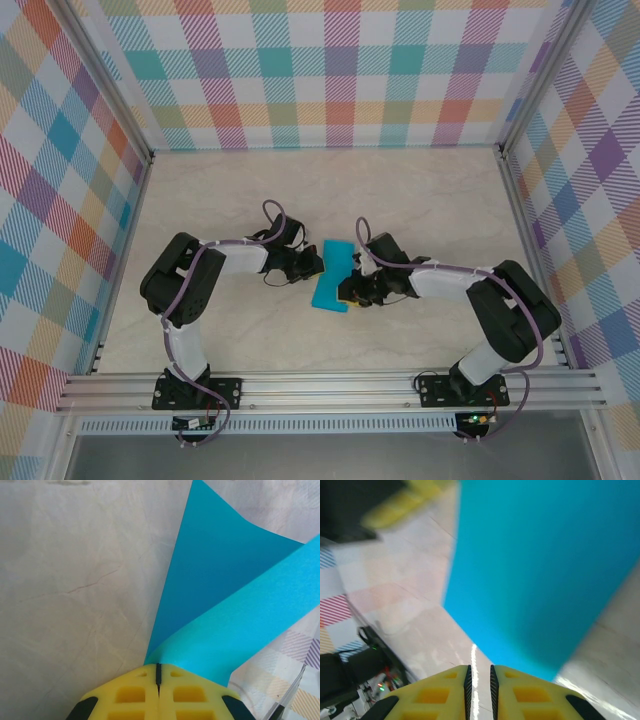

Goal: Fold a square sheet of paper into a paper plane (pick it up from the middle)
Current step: Fold the square sheet of paper in half at the center of the table.

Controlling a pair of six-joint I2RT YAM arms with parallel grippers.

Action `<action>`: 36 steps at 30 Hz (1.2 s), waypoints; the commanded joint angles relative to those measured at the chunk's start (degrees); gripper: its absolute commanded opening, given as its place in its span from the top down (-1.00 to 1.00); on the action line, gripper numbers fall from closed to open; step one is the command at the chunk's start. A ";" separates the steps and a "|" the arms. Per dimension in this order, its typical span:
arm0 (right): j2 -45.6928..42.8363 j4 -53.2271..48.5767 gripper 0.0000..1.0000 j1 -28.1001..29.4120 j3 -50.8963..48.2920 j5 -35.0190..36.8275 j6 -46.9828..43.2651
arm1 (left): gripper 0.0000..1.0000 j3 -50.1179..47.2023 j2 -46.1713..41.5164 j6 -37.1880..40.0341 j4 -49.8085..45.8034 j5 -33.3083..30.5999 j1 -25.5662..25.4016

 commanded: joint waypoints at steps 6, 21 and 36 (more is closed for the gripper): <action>5.55 4.62 0.61 -7.86 7.70 -3.87 -1.70 | 1.00 -1.82 4.50 1.40 -6.01 -3.86 -1.08; 16.05 4.65 0.63 -9.01 8.96 -0.78 -3.45 | 1.00 -1.69 4.43 2.24 -6.96 -4.59 -1.08; 11.93 3.96 0.61 -9.83 10.71 -2.23 -3.62 | 1.00 -0.84 4.54 3.51 -9.07 -5.75 -1.07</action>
